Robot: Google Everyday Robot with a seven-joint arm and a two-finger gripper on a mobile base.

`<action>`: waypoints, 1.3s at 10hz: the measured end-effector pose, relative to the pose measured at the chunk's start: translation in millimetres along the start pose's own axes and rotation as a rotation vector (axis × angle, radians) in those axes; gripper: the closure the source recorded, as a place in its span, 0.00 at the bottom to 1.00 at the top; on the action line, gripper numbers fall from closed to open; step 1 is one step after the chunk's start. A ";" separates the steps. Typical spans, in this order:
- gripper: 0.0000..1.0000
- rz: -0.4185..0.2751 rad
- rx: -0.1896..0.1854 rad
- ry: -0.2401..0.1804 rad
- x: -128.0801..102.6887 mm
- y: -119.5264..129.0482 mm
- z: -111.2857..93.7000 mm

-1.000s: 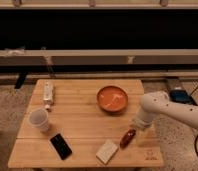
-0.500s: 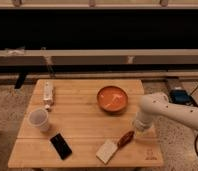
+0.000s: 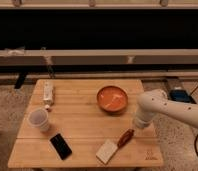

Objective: Drag the pepper across the table

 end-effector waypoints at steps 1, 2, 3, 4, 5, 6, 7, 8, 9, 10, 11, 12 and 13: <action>0.89 0.006 0.001 0.010 4.5 -1.7 -3.2; 0.89 0.016 0.002 0.024 11.6 -3.1 -7.6; 0.89 0.021 0.002 0.033 15.5 -4.0 -10.3; 0.89 0.026 0.003 0.042 19.3 -5.7 -13.5; 0.89 0.032 0.003 0.051 23.8 -7.1 -16.0; 0.89 0.038 0.004 0.061 28.5 -9.1 -18.3; 0.89 0.043 0.008 0.070 33.4 -13.2 -21.2; 0.89 0.057 0.011 0.086 42.9 -19.3 -25.2; 0.89 0.069 0.012 0.098 50.4 -23.5 -28.3; 0.89 0.078 0.013 0.107 56.0 -26.5 -31.1; 0.89 0.091 0.013 0.119 64.2 -29.9 -34.1; 0.89 0.106 0.013 0.132 73.2 -33.4 -37.1; 0.89 0.115 0.014 0.139 78.8 -36.3 -38.4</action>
